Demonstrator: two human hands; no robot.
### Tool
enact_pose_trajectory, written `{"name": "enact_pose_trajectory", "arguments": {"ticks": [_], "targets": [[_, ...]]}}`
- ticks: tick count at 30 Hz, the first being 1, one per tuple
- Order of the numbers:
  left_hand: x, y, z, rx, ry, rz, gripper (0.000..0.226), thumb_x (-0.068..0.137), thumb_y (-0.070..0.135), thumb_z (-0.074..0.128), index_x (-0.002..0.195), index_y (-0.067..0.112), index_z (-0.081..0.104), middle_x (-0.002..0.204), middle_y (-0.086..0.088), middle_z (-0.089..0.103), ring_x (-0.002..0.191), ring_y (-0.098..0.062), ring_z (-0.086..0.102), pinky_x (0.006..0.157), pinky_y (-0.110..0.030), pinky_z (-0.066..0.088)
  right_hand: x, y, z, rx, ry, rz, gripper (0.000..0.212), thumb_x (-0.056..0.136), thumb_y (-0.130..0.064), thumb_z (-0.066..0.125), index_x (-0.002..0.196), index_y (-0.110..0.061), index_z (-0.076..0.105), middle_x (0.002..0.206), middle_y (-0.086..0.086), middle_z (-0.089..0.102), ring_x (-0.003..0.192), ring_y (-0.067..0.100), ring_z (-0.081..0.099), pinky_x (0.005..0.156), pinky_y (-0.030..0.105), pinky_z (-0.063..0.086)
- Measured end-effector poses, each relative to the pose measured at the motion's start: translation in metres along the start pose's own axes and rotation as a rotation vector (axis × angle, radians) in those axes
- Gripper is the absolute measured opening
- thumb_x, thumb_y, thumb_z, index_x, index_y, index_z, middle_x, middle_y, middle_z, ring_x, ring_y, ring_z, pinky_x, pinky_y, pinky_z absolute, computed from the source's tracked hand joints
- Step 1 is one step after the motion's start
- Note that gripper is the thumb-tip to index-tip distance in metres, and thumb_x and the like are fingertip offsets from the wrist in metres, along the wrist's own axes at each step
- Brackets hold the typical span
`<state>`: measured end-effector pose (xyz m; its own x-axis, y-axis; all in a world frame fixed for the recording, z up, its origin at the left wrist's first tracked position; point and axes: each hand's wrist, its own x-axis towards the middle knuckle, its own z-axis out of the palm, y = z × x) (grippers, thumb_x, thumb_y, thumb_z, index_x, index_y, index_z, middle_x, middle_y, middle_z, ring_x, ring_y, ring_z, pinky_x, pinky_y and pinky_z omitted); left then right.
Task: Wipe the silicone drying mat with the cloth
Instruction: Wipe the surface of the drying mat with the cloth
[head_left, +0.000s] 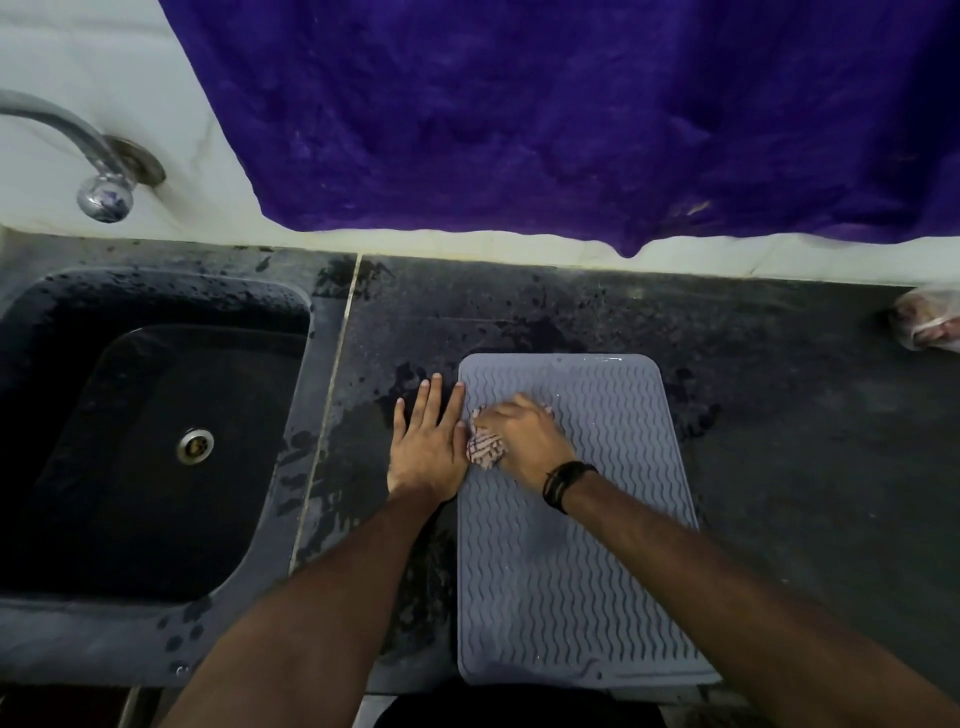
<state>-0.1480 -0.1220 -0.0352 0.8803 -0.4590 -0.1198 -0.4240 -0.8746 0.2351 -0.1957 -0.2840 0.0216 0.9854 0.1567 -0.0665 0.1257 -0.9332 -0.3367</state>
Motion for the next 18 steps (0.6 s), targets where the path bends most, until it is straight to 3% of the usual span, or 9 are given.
{"name": "enact_pose_trajectory", "arguments": {"ticks": [6,12,18], "targets": [[0.001,-0.001,0.001,-0.030,0.001,-0.004,0.058,0.106,0.041,0.017,0.161,0.028,0.004,0.169,-0.001,-0.005,0.154,-0.016,-0.009,0.124,-0.047,-0.006,0.036,0.008,-0.016,-0.031,0.033,0.068,0.043,0.080,-0.011,0.062,0.122,-0.016,0.063,0.120,0.004,0.065,0.113,0.025,0.050,0.101,0.035,0.040],[0.003,-0.002,0.003,-0.047,-0.009,-0.011,0.057,0.106,0.043,0.014,0.158,0.023,0.023,0.168,0.000,-0.006,0.154,-0.015,-0.012,0.124,-0.046,-0.008,0.067,0.003,-0.013,-0.055,0.047,0.126,0.042,0.083,-0.003,0.054,0.123,-0.015,0.062,0.124,0.005,0.063,0.113,0.028,0.048,0.098,0.036,0.044],[0.003,-0.003,0.005,-0.044,0.002,-0.006,0.060,0.105,0.044,0.017,0.161,0.027,0.002,0.169,-0.001,-0.005,0.155,-0.017,-0.008,0.124,-0.048,-0.004,0.044,0.000,0.005,-0.051,0.101,0.094,0.046,0.076,-0.005,0.064,0.121,-0.013,0.063,0.118,0.005,0.066,0.109,0.026,0.051,0.100,0.034,0.040]]}}
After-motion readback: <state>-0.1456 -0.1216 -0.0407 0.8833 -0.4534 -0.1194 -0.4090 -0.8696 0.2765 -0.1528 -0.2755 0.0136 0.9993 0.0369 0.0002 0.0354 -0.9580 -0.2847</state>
